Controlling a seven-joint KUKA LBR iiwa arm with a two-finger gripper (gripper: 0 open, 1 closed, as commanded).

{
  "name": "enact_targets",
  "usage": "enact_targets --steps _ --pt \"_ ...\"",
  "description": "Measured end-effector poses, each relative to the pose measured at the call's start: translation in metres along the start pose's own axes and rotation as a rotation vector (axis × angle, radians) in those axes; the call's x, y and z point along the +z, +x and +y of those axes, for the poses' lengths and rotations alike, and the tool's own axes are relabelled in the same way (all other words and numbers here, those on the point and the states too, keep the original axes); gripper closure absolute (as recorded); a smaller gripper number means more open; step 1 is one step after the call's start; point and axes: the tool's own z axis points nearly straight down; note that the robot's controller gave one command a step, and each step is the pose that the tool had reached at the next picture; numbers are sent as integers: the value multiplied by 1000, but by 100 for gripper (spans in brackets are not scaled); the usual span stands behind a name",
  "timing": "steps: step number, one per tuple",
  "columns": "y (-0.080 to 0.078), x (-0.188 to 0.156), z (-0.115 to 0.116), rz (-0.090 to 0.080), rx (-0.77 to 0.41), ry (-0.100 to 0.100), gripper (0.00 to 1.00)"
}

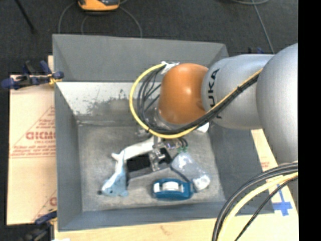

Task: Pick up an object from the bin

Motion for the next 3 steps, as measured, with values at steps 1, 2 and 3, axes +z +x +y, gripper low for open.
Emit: enact_targets --steps 1,2,3 --pt "0 -7 0 -3 0 1 100" --pt "0 -7 0 -3 1 1 100" --pt "0 -9 0 -1 1 1 100"
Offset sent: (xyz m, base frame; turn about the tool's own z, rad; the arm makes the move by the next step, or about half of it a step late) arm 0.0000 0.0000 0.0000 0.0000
